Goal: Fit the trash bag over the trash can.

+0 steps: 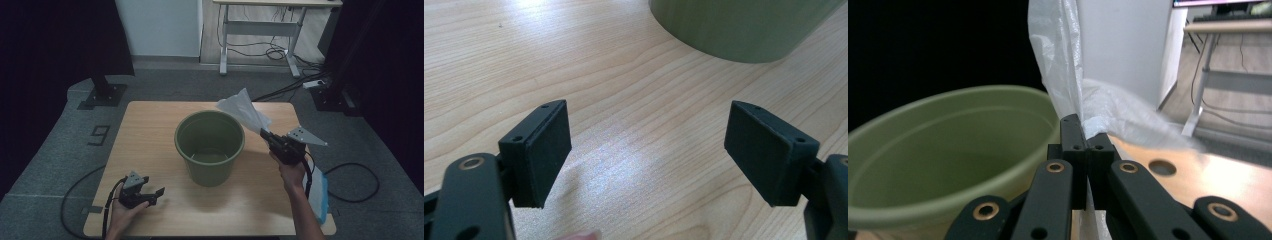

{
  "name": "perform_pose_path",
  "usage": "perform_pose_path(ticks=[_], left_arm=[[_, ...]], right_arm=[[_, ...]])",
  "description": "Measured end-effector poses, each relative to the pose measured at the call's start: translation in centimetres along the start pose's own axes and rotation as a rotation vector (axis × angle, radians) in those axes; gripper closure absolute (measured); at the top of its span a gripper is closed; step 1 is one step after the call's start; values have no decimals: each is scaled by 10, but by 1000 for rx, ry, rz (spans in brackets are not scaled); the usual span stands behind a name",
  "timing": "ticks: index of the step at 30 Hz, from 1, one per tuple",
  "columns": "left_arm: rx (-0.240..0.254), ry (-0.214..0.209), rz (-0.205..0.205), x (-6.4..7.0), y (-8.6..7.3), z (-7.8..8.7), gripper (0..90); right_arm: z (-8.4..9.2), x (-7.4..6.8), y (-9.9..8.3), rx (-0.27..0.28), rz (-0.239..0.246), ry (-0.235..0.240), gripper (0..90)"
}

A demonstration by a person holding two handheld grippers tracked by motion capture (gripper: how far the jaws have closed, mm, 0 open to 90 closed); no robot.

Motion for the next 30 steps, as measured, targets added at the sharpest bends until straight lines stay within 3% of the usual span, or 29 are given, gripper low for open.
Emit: perform_pose_path(ticks=[11, 17, 23, 26, 30], left_arm=[[3, -2, 3, -1, 0, 1, 185], [1, -2, 3, -1, 0, 0, 185], [-3, -2, 0, 0, 0, 0, 185], [-1, -2, 3, -1, 0, 0, 185], [-3, -3, 1, -1, -1, 0, 185]], right_arm=[[27, -19, 38, 87, 52, 25, 886], [39, -38, 53, 127, 96, 64, 885], [26, -53, 47, 88, 120, 110, 885], [10, -62, 35, 41, 117, 158, 885], [-1, -66, 24, 3, 116, 179, 885]])
Point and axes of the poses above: each handheld gripper's, and its own axes: z roughly backward along the jaws, y roughly out of its top, x roughly to its right, the point moved 5 cm from there along -z, roughly forward along the jaws, and after that the axes turned 11 degrees about -x, right-handed, at the moved point
